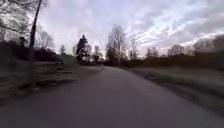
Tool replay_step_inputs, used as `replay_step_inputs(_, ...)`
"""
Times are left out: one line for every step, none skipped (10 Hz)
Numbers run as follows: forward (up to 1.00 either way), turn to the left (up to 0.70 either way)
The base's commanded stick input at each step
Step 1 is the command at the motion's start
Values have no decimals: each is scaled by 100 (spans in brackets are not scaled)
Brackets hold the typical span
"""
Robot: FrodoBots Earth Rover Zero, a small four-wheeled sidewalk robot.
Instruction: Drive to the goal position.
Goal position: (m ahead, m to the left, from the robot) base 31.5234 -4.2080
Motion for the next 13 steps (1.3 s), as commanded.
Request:
replay_step_inputs(100,1)
replay_step_inputs(100,1)
replay_step_inputs(100,1)
replay_step_inputs(100,1)
replay_step_inputs(100,1)
replay_step_inputs(100,1)
replay_step_inputs(100,1)
replay_step_inputs(100,1)
replay_step_inputs(100,1)
replay_step_inputs(100,1)
replay_step_inputs(100,1)
replay_step_inputs(100,1)
replay_step_inputs(100,1)
